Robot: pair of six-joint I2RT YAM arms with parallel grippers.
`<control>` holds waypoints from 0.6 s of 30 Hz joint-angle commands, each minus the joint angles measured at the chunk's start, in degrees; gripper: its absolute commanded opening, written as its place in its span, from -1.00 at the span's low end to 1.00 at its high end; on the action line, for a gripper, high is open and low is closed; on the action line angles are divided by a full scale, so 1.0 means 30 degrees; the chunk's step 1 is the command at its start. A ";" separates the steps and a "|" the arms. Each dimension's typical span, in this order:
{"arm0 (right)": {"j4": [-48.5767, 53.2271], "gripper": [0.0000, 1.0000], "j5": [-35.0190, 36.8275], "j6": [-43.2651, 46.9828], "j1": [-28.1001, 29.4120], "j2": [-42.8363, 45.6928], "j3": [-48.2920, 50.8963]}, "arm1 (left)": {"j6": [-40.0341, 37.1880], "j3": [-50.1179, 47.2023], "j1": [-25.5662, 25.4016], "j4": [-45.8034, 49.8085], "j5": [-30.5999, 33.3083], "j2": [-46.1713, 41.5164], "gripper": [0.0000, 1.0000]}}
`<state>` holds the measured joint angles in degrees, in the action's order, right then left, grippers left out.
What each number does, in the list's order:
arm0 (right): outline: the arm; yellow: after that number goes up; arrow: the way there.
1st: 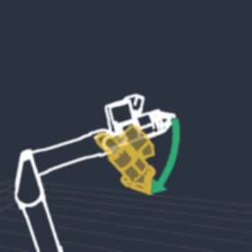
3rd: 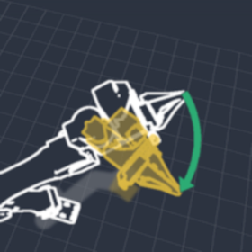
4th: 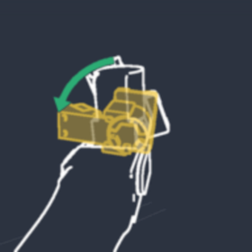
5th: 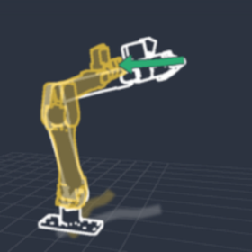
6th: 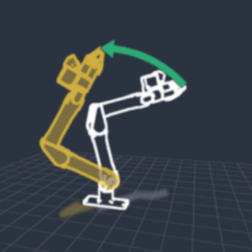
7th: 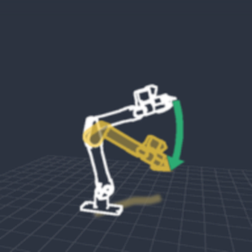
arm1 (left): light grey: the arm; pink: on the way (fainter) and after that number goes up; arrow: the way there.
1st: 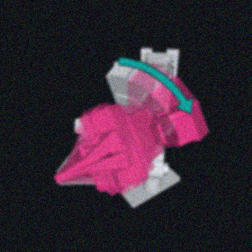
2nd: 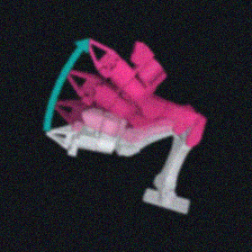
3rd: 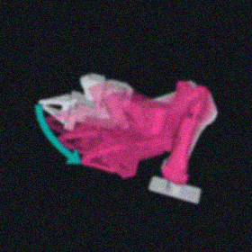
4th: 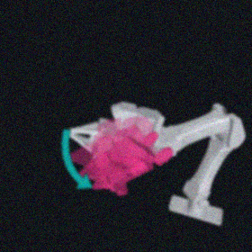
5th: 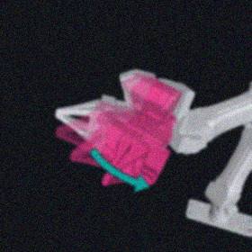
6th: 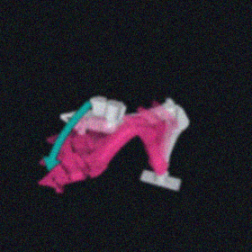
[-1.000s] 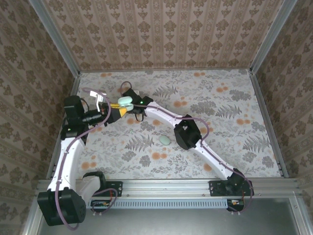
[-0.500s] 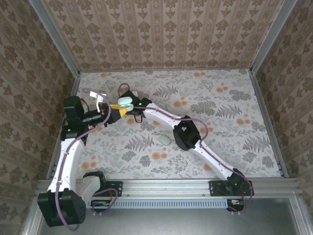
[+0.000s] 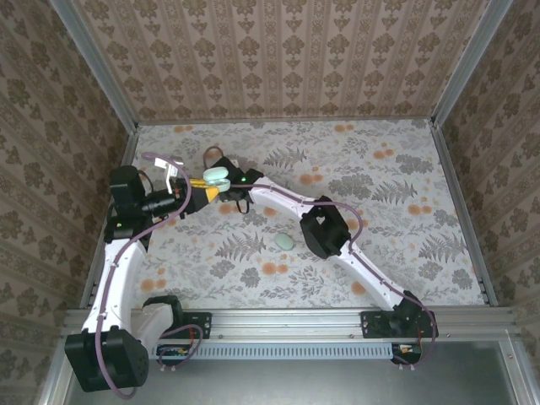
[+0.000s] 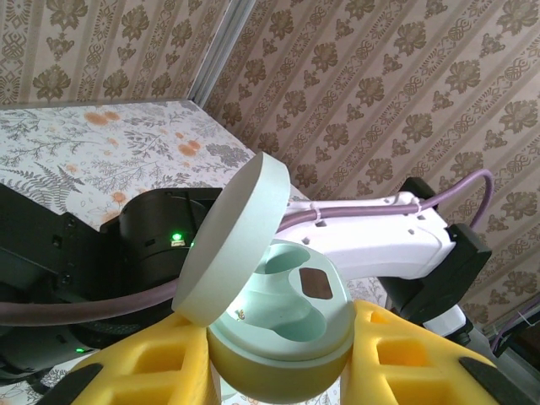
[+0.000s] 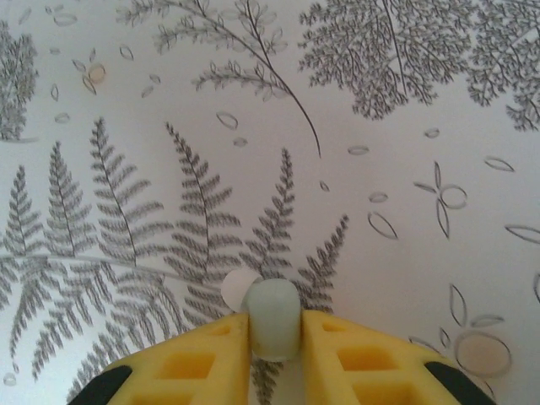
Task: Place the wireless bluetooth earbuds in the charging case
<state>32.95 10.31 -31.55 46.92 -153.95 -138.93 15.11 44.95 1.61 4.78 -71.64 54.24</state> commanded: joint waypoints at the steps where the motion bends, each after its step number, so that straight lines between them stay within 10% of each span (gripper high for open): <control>1: 0.0650 -0.57 -0.0702 0.0613 -0.0278 0.1662 0.1850 | -0.0396 -0.0013 0.0142 0.0283 -0.0408 -0.0286 -0.70; 18: -0.5413 -0.70 -0.4053 0.0946 -0.2190 0.9888 1.5820 | -0.0160 0.0132 0.0138 0.0282 -0.0397 -0.0375 -0.70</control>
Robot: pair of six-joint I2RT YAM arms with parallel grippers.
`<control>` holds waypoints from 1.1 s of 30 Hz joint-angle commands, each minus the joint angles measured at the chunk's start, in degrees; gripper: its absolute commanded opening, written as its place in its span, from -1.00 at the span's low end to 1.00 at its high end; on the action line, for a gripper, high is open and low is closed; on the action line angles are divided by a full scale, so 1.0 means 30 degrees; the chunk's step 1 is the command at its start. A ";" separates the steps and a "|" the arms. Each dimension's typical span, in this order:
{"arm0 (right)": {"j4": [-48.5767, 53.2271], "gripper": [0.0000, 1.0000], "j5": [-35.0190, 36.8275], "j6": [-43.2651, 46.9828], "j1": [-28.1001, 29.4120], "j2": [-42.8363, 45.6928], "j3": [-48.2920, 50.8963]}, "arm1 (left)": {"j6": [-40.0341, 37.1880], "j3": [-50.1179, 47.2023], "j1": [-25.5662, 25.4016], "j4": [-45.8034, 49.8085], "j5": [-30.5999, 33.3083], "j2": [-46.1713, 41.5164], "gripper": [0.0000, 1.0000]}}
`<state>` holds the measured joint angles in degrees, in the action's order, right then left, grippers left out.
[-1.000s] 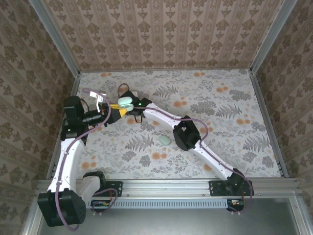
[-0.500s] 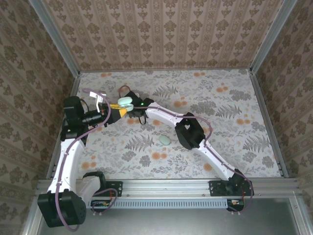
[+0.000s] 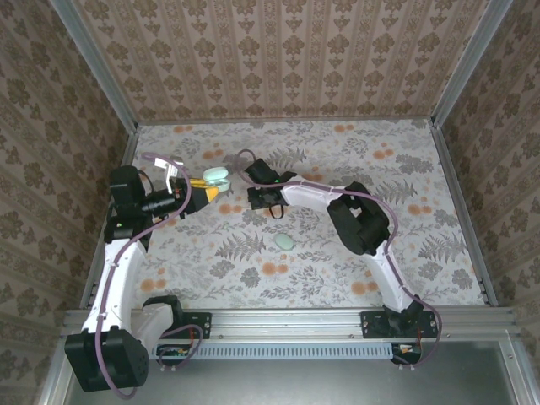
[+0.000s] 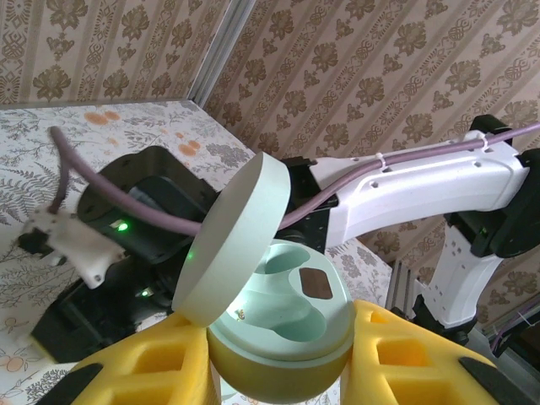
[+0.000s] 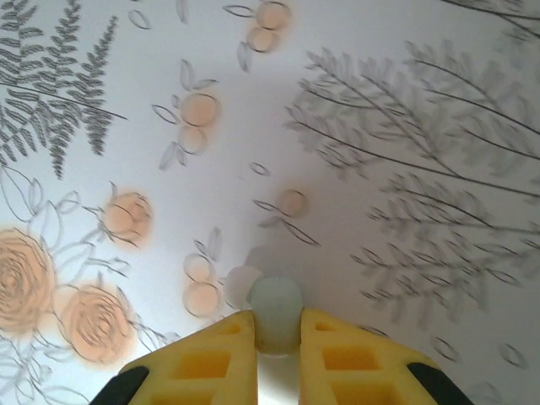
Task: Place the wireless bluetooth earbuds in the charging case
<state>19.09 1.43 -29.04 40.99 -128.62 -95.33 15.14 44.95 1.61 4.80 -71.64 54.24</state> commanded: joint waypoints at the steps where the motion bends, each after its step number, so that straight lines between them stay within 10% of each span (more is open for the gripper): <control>1: -0.0776 -0.70 -0.1311 0.0242 -0.0288 0.1730 0.1809 | -0.0153 0.0133 0.0142 0.0275 -0.0408 -0.0355 -0.70; 12: 0.1582 -0.69 -0.2378 0.2752 -0.1516 0.5841 0.7313 | -0.0600 0.0105 -0.1553 -0.0017 0.0466 0.0702 -0.69; 22: 0.4468 -0.17 -0.2272 0.4539 -0.3240 0.7366 0.7077 | 0.0139 -0.0159 -0.3549 -0.1816 0.1758 0.1738 -0.69; 33: 0.4282 -0.32 -0.3295 0.0069 -0.3353 0.9335 0.8184 | -0.0062 -0.0392 -0.3564 -0.1906 0.1906 0.1871 -0.69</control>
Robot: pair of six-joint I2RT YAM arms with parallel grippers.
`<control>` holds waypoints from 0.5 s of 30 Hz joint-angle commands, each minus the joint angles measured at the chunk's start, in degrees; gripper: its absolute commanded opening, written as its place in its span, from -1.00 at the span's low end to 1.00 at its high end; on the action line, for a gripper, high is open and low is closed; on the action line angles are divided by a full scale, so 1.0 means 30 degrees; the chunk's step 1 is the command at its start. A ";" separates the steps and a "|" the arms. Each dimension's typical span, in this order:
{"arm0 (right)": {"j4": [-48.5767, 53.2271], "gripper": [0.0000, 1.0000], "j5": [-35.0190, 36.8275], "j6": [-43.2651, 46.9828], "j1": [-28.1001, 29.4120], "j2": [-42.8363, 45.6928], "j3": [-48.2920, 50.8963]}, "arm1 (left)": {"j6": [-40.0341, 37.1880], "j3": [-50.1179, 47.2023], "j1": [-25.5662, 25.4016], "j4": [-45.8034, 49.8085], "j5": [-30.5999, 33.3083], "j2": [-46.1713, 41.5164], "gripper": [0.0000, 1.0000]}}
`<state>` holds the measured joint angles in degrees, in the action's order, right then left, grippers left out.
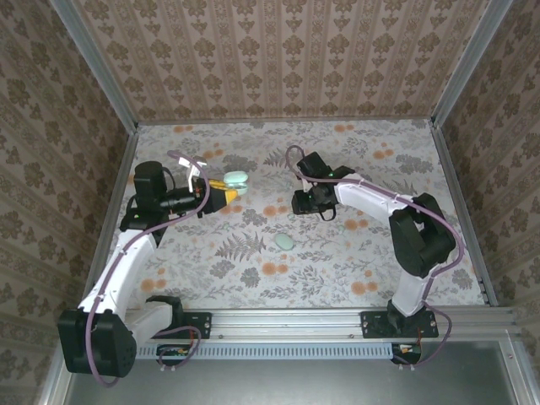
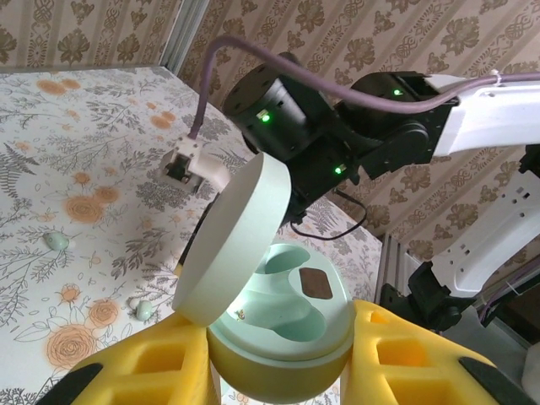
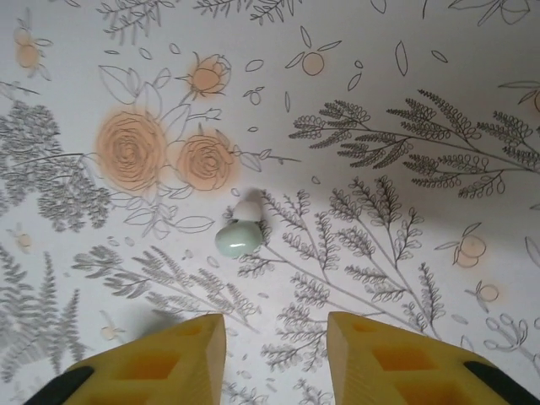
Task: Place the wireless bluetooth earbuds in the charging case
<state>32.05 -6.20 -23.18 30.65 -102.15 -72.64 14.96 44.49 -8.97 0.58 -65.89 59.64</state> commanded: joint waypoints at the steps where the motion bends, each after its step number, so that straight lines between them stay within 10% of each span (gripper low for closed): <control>1: -0.0027 -0.36 -0.0747 -0.2323 0.0094 0.0453 0.0659 | -0.0034 -0.0242 -0.0048 -0.0529 -0.0041 0.0114 -0.69; 15: 0.0277 -0.61 0.0182 -0.5384 0.1906 -0.2288 -0.1251 | -0.0329 -0.0593 0.0002 -0.0195 0.0034 -0.0129 -0.70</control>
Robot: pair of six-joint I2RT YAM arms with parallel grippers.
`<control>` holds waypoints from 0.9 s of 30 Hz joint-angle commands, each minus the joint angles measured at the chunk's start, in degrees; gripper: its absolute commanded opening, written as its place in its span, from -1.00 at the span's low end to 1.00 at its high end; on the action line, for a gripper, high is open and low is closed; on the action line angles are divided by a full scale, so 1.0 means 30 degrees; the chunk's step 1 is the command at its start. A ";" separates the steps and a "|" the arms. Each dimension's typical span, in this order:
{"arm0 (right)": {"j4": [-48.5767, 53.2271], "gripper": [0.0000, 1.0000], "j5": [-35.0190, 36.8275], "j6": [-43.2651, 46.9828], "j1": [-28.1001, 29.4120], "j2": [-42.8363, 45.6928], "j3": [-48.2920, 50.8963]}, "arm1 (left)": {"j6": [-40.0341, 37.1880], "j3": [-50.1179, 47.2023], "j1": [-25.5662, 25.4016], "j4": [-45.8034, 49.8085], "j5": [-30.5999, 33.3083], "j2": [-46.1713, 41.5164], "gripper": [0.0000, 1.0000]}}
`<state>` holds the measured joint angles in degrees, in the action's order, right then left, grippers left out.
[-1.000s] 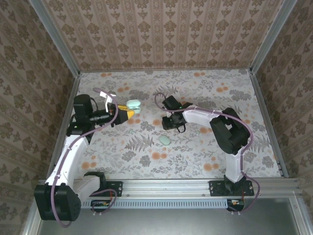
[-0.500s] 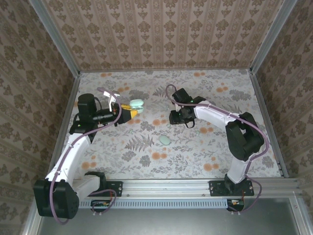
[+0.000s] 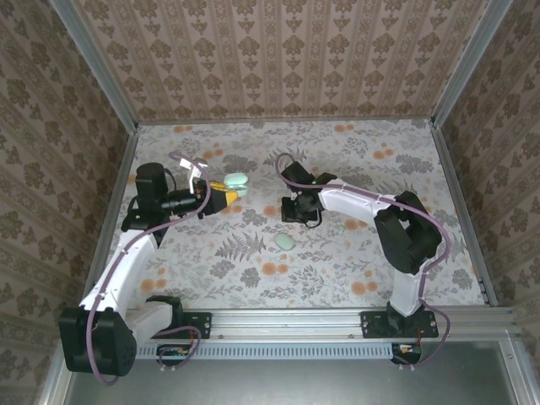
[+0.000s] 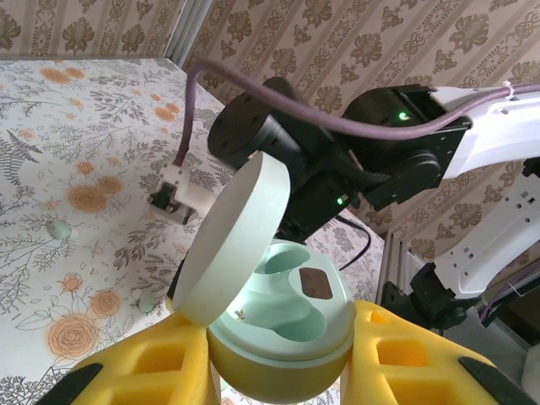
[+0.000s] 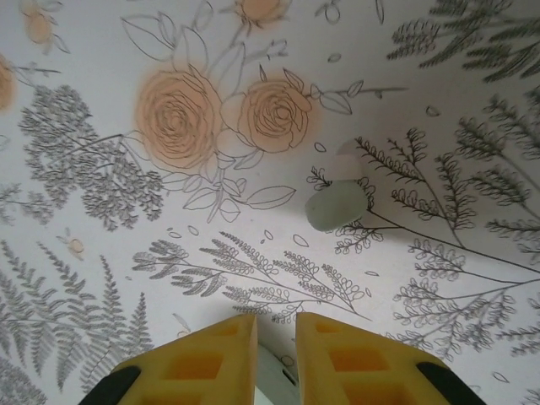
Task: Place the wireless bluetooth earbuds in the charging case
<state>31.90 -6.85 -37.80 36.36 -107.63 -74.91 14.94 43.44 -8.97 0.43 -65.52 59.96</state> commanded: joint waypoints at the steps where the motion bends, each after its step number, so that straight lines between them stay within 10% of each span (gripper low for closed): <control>1: 0.0275 -0.61 0.0371 -0.0313 0.0060 -0.0569 -0.0651 | -0.0323 -0.0296 0.0006 -0.0149 -0.0076 -0.0270 -0.70; 27: 0.3993 -0.79 -0.1942 0.5747 -0.1826 -0.5489 -0.5821 | -0.0029 -0.0506 0.0037 -0.0300 0.0362 -0.0360 -0.70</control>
<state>39.79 -12.40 -22.41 31.38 -125.62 -94.39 14.94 42.72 -8.97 0.43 -64.42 59.88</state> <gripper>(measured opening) 0.110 0.315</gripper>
